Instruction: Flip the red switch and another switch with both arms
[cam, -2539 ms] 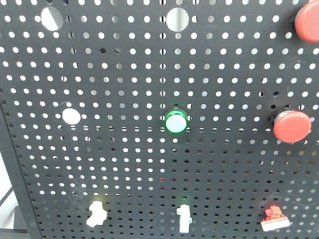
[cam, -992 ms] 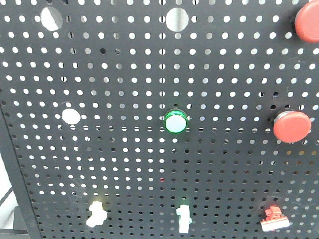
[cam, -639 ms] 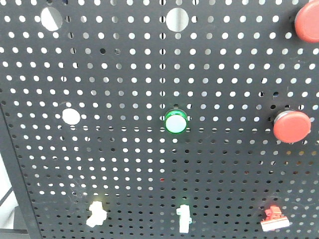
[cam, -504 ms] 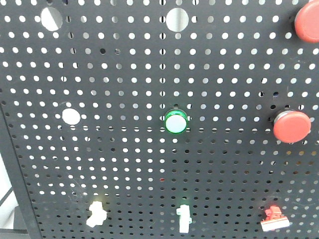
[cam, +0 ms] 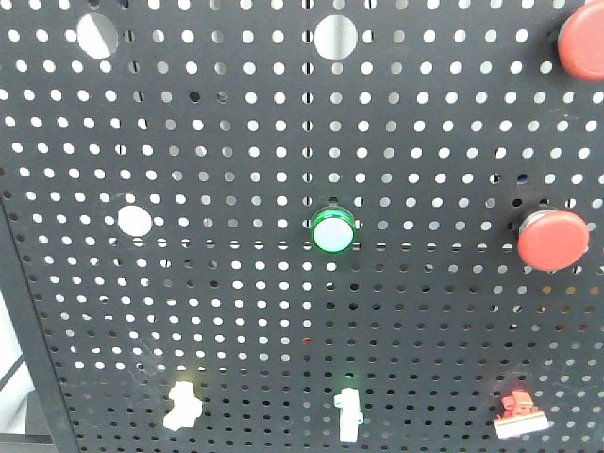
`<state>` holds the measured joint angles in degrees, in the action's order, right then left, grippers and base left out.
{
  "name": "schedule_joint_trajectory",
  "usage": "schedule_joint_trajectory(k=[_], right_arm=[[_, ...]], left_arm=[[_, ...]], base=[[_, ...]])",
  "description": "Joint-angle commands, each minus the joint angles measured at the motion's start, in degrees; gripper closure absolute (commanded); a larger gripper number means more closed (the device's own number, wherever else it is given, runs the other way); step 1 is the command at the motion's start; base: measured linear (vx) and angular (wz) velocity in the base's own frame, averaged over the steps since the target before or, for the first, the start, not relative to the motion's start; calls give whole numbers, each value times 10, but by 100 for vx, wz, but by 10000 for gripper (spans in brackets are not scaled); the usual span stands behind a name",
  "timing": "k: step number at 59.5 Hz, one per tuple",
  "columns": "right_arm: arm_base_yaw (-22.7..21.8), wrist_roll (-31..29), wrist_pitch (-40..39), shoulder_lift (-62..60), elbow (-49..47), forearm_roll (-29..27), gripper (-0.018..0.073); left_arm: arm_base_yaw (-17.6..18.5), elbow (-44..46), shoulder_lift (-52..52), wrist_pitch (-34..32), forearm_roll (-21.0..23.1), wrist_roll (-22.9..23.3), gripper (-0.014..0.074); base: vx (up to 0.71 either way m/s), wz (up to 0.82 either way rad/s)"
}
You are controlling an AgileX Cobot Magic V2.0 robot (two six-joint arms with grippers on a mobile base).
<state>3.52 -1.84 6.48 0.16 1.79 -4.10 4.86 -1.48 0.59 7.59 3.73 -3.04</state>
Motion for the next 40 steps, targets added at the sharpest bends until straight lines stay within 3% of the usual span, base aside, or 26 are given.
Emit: schedule_joint_trajectory(k=[1,40], right_arm=[[-3,-1,-65,-14,3,26,566],[-3,-1,-58,-15,3,30,566]], left_arm=[[-1,-11,11,-42,0,5,594],[-1,-11,10,-43,0,5,594]], base=[[0,0],[0,0]])
